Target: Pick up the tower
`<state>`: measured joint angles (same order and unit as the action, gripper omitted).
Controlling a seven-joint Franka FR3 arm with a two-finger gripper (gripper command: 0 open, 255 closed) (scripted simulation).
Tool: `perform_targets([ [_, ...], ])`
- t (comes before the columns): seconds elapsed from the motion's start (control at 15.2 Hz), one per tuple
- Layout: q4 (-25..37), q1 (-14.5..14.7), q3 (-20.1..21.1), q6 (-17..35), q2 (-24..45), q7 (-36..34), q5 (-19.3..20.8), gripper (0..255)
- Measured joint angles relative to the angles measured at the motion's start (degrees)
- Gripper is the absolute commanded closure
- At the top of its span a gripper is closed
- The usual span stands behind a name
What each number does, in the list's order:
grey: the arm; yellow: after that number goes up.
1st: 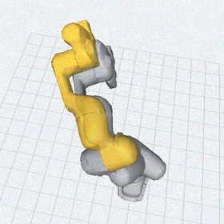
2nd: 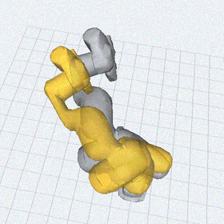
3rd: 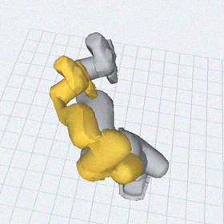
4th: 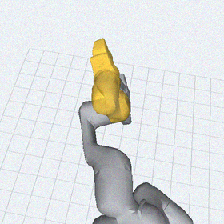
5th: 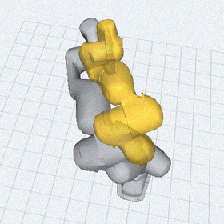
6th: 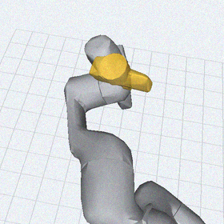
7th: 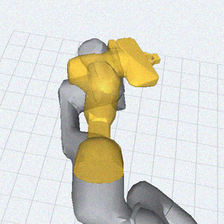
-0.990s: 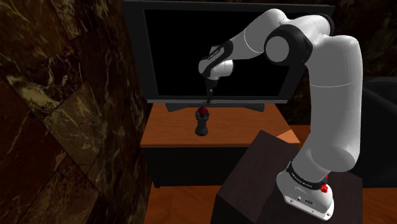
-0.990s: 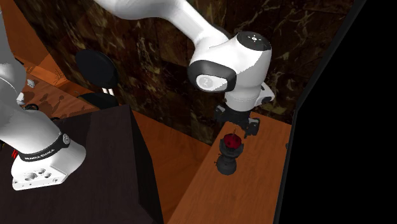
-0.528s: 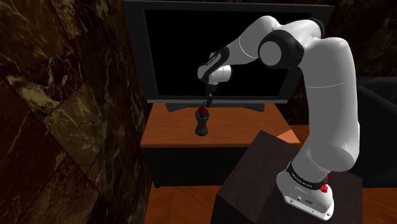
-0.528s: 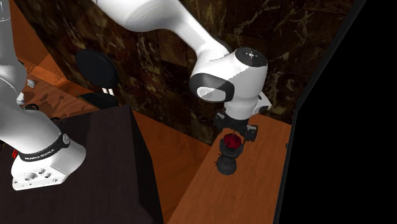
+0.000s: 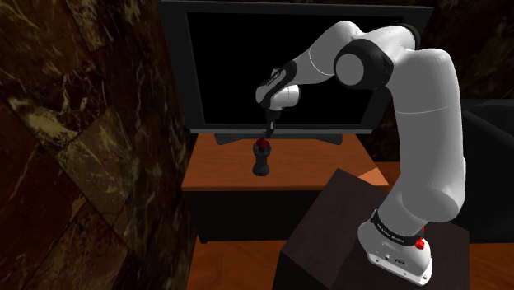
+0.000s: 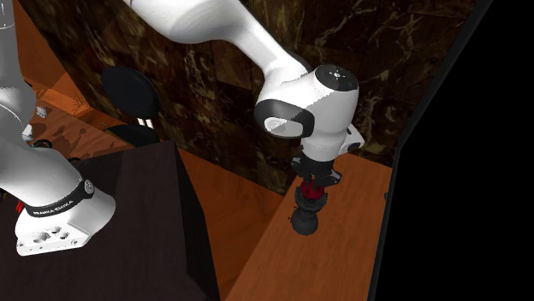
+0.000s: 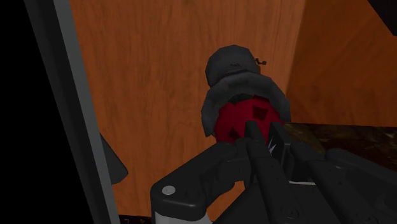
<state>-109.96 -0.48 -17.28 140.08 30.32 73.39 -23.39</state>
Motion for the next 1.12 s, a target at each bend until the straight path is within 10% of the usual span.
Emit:
perform_targets([
  [1.12, 0.8, 1.7, -2.6, -7.6, -7.2, -3.5, 4.4, 255],
])
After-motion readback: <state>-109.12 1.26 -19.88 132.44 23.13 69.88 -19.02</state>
